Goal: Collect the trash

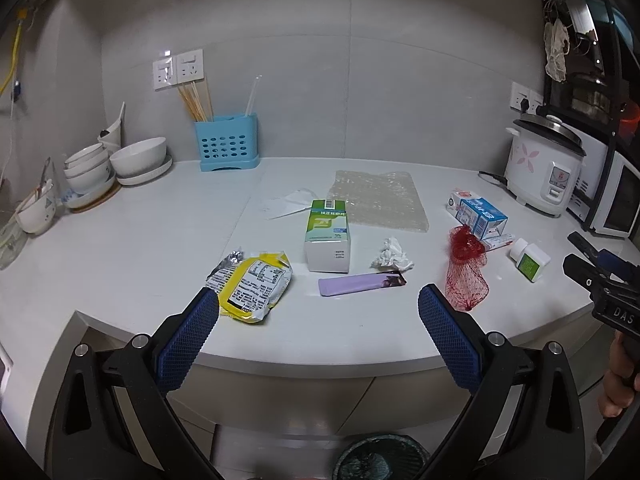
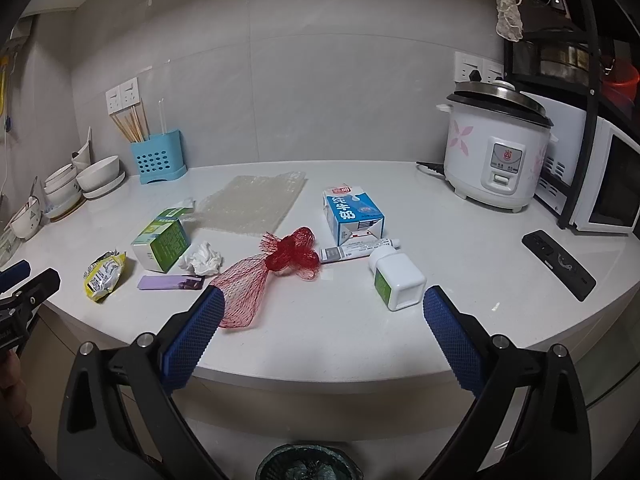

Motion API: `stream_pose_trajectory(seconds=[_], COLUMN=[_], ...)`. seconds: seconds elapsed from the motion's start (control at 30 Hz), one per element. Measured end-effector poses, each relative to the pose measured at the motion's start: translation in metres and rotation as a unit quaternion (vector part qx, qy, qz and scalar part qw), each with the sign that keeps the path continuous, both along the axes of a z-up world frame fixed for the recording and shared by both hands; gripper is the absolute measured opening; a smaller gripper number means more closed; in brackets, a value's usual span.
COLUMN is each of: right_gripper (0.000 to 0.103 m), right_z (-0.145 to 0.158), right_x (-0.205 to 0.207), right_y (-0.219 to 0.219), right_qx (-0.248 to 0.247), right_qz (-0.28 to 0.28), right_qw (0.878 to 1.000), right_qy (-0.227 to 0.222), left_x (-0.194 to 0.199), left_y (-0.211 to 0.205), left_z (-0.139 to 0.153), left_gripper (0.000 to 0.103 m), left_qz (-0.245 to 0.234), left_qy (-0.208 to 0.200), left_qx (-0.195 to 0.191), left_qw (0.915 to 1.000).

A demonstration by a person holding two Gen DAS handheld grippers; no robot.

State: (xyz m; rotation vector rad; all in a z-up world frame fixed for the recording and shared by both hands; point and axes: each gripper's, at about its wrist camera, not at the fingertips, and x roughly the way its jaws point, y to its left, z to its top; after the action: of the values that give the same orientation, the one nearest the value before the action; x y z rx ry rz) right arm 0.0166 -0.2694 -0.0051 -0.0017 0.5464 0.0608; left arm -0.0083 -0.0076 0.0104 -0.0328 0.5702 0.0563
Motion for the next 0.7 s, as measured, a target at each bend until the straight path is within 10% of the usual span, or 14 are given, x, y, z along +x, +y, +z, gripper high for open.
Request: stream_pose_trajectory(seconds=[0.7], right_gripper=[0.096], right_z=[0.0004], right_x=[-0.0015], right_y=[0.0023], right_qx=[-0.002], right_qz=[0.001], right_qw=[1.0], right_qy=[0.003], left_x=[-0.0026], left_y=[0.0053], left_z=[0.0013], left_gripper=[0.097], left_qz=[0.005], left_qy=[0.004], left_qx=[-0.001], left_qw=[1.0])
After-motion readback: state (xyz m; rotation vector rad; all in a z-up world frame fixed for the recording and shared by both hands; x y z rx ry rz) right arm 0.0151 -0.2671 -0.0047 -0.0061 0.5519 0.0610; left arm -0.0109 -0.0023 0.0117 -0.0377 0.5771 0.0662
